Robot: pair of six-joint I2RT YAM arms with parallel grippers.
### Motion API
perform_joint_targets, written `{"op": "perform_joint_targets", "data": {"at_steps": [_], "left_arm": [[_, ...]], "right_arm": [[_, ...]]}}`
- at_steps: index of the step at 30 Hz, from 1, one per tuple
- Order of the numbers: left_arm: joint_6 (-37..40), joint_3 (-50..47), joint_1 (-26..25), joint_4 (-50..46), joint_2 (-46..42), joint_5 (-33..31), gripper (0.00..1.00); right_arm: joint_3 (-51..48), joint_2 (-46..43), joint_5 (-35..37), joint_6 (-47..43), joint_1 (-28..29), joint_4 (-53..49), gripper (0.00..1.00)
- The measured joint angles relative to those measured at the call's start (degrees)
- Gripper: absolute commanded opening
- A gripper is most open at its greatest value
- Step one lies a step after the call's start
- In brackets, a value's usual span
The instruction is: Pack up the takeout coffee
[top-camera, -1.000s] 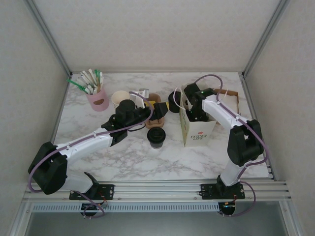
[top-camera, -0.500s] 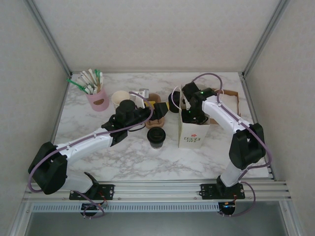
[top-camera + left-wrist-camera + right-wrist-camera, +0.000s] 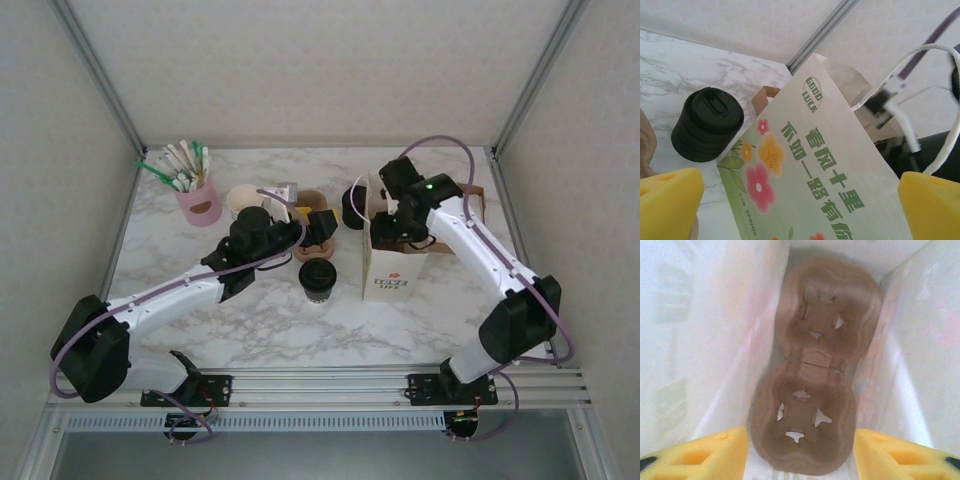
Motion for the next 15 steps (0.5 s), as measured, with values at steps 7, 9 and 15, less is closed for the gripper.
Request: {"op": "perform_joint_targets", "data": {"at_steps": [7, 9, 15], "left_arm": [[1.46, -0.55, -0.52, -1.44, -1.14, -0.20, 0.94], [1.75, -0.68, -0.83, -2.05, -1.40, -0.17, 0.93], [2.80, -0.72, -1.86, -3.15, -2.03, -0.17, 0.92]], "right_arm": [[1.95, -4.94, 0.22, 0.79, -0.02, -0.70, 0.69], [2.34, -6.40, 0.13, 0.96, 0.00, -0.70, 0.70], [3.63, -10.54, -0.20, 1.46, 0.00, -0.44, 0.74]]}}
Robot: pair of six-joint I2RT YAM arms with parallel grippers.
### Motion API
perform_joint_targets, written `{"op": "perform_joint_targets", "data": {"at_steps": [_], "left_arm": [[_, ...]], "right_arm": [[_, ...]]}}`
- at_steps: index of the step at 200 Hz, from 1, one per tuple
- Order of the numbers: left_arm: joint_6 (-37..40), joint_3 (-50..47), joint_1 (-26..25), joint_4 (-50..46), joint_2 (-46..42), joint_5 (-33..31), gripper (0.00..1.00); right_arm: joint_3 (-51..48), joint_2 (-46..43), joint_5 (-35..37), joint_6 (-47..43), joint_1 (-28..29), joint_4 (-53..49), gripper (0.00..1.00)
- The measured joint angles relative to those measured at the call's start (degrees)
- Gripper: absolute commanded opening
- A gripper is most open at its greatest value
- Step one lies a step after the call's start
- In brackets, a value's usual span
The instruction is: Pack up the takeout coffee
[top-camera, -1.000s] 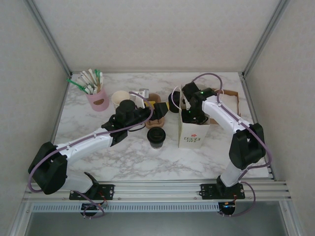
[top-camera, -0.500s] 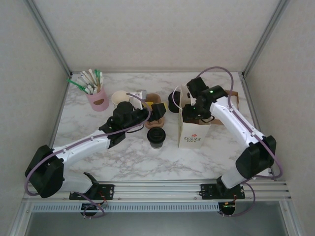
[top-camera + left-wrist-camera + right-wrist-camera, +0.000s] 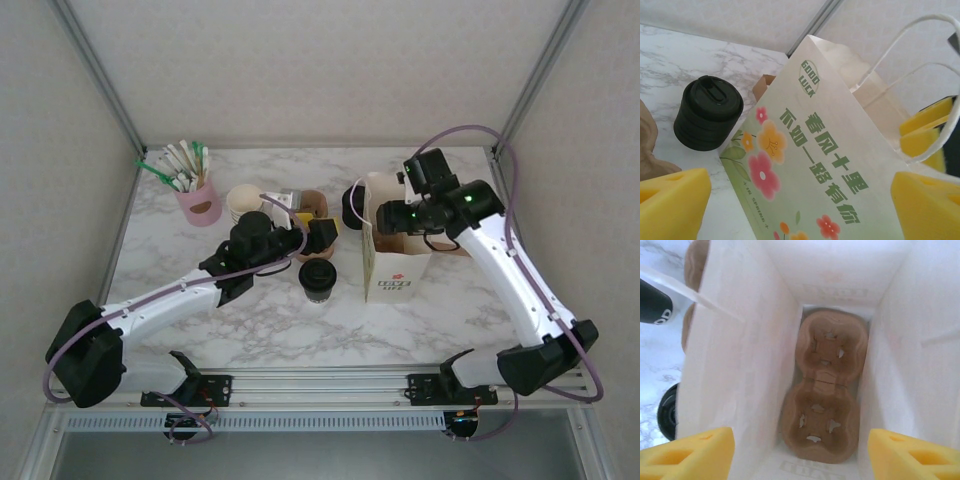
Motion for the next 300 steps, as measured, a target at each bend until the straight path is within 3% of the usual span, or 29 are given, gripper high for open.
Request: {"op": "perform_joint_targets", "data": {"at_steps": [51, 121, 175, 215, 243, 300], "left_arm": [[1.22, 0.00, -1.64, -0.37, -0.39, 0.02, 0.88], [2.67, -4.52, -2.49, 0.83, -8.70, -2.67, 0.97], [2.97, -9.42, -2.58, 3.67, -16.59, -9.25, 1.00], [2.91, -10.19, -2.58, 3.32, -17.20, -12.96, 1.00], [2.71, -10.19, -2.58, 2.49, -17.20, -14.47, 1.00], [1.05, -10.19, -2.58, -3.28, -17.40, -20.50, 1.00]], "right_arm": [[-0.02, -5.33, -1.20, 0.00, -0.02, 2.16, 0.77], [-5.44, -15.69, -2.01, -1.16, 0.00, 6.73, 0.99], [-12.90, -26.12, -2.84, -1.53, 0.00, 9.31, 0.99], [-17.22, -33.03, -1.92, -1.33, 0.00, 10.36, 0.99], [-17.35, -33.77, -2.32, -1.09, 0.00, 10.56, 0.99], [-15.93, -30.40, -11.39, -0.09, 0.22, 12.07, 0.99]]}}
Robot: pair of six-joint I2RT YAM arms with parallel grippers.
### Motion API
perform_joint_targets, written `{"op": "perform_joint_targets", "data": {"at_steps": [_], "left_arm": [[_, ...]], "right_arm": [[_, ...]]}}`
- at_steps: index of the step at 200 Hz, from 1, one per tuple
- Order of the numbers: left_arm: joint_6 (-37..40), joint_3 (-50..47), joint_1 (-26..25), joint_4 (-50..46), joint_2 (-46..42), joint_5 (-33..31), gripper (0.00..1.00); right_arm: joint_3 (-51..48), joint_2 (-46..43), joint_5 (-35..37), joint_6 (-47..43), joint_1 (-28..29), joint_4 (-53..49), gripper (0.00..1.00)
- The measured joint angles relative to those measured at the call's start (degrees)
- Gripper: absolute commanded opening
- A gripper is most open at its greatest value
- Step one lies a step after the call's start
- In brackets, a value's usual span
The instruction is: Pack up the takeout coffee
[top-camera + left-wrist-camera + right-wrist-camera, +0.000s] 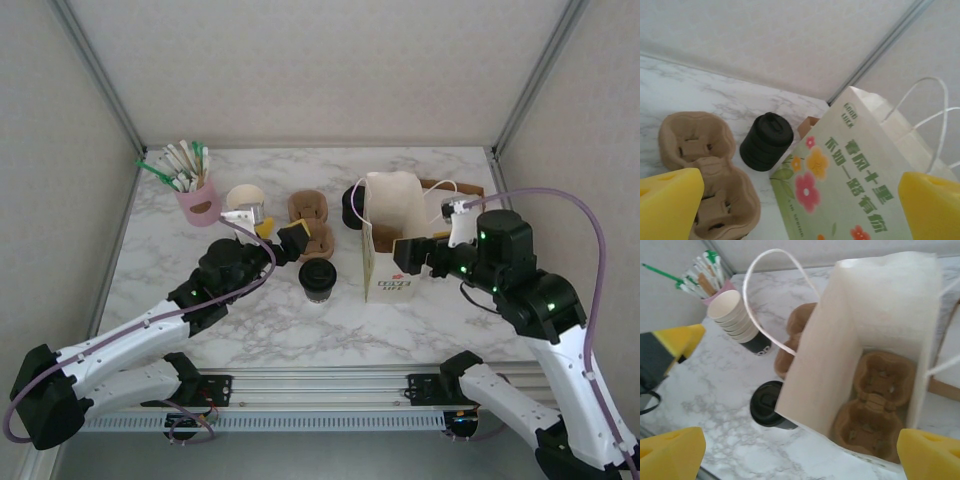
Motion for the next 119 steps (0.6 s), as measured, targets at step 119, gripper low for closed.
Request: {"op": "perform_joint_targets", "data": {"at_steps": [119], "left_arm": [[-3.43, -13.03, 10.84, -2.45, -14.36, 2.47, 1.00]], "right_arm": [[15.63, 21.92, 4.76, -2.34, 21.51, -1.92, 0.99]]}}
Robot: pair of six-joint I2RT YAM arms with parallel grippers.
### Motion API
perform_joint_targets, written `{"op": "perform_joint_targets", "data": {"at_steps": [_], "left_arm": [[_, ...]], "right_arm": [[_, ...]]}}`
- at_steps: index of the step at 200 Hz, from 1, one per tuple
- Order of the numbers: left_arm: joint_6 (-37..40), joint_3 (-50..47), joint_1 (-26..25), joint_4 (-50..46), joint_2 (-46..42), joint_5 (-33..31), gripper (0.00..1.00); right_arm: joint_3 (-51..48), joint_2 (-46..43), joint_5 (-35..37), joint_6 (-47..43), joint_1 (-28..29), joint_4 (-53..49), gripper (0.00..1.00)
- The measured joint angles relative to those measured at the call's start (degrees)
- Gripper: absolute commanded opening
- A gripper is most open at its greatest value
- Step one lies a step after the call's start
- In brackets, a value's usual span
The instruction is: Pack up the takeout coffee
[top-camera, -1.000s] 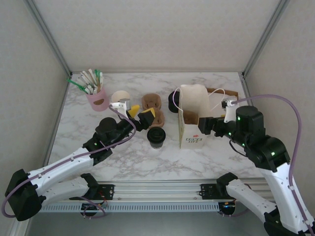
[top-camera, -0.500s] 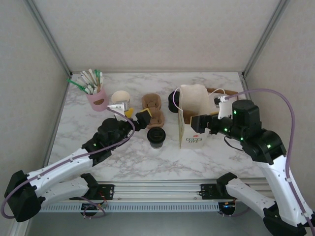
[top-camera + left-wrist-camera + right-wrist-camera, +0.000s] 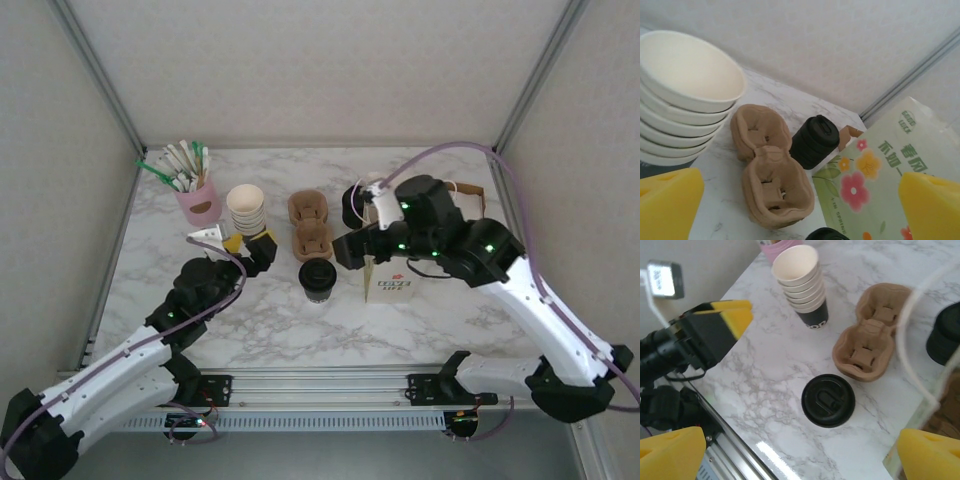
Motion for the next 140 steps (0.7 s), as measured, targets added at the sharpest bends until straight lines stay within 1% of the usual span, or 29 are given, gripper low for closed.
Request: {"op": "perform_joint_targets", "data": {"at_steps": [16, 38, 56, 76, 95, 140], "left_arm": [[-1.92, -2.62, 5.01, 0.57, -0.59, 4.20, 1.00], [-3.58, -4.52, 8.48, 0.37, -1.18, 8.13, 1.00], [-4.31, -5.20, 9.77, 0.57, -2.45, 10.69, 1.00], [-5.14, -6.47, 11.52, 0.70, -5.51, 11.96, 1.00], [-5.35, -7.45, 12.46, 0.02, -8.70, 12.11, 1.00], [-5.25, -7.72, 12.59, -1.86, -14.03, 12.07, 1.00]], "right_arm": [[3.58, 4.24, 3.06, -1.03, 3.39, -2.51, 0.99], [7.08, 10.05, 5.57, -2.08, 6.36, -4.57, 0.99], [8.37, 14.75, 7.26, -2.34, 6.99, -6.34, 0.99], [9.44, 19.23, 8.66, -2.38, 7.10, -8.13, 0.99], [10.49, 23.04, 10.08, -2.32, 7.28, -9.18, 0.99], [13.35, 31.12, 12.79, -2.60, 7.30, -12.33, 0.98]]}}
